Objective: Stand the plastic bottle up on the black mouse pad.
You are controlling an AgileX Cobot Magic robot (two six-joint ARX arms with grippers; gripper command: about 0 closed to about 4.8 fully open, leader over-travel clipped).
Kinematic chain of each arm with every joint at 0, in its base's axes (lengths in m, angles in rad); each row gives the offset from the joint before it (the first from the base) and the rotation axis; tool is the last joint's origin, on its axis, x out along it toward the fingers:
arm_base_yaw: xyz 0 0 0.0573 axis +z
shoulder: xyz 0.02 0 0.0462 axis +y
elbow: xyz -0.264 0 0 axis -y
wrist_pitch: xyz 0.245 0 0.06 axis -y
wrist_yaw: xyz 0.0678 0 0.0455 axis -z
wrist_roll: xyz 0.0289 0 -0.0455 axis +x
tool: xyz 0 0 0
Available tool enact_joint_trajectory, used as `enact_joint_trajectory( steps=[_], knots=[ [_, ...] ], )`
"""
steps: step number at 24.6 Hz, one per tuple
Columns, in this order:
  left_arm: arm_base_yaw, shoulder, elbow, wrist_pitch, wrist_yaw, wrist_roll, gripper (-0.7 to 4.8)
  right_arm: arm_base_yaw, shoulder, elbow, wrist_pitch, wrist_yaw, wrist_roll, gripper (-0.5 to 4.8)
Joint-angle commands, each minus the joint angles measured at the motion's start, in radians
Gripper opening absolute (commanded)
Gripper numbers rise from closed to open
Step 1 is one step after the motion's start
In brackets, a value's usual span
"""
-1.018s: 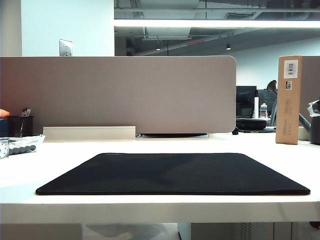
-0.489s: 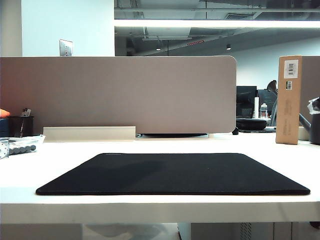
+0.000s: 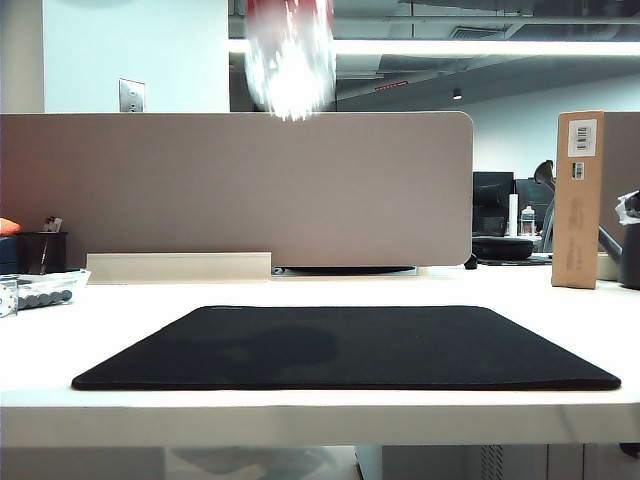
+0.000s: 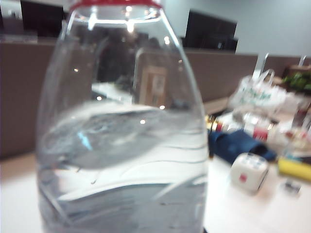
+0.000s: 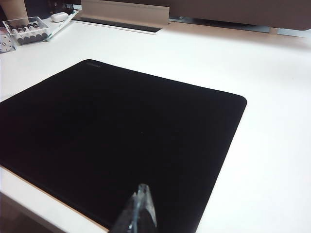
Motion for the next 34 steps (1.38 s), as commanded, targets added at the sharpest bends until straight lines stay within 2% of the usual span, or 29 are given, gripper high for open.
enact_joint_trajectory(
  steps=[1, 7, 12, 18, 22, 26, 31, 33, 34],
  knots=[
    [0.000, 0.183, -0.083, 0.428, -0.023, -0.007, -0.05, 0.001, -0.001, -0.005, 0.013, 0.002, -0.003, -0.01],
    [-0.001, 0.450, -0.082, 0.719, -0.055, -0.010, -0.05, 0.001, 0.000, -0.005, 0.013, 0.002, -0.002, -0.01],
    [0.000, 0.599, -0.076, 0.858, -0.076, -0.036, -0.05, 0.001, 0.002, -0.005, 0.013, 0.002, -0.002, -0.01],
    [0.000, 0.665, -0.075, 0.832, -0.114, -0.025, -0.05, 0.002, 0.005, -0.005, 0.013, 0.002, -0.002, -0.01],
    [-0.001, 0.673, -0.066, 0.774, -0.145, 0.029, -0.05, 0.002, 0.006, -0.005, 0.013, 0.002, -0.002, -0.01],
    [0.000, 0.719, -0.046, 0.774, -0.143, 0.079, -0.05, 0.003, 0.018, -0.005, 0.013, 0.002, -0.002, -0.01],
    [0.000, 0.752, -0.035, 0.774, -0.130, 0.076, -0.03, 0.003, 0.044, -0.005, 0.013, 0.002, -0.002, -0.01],
    [0.000, 0.753, -0.035, 0.774, -0.128, 0.076, 0.14, 0.003, 0.055, -0.005, 0.013, 0.002, -0.002, -0.01],
    [0.000, 0.753, -0.035, 0.774, -0.128, 0.076, 0.54, 0.003, 0.055, -0.005, 0.010, 0.002, -0.002, -0.01]
  ],
)
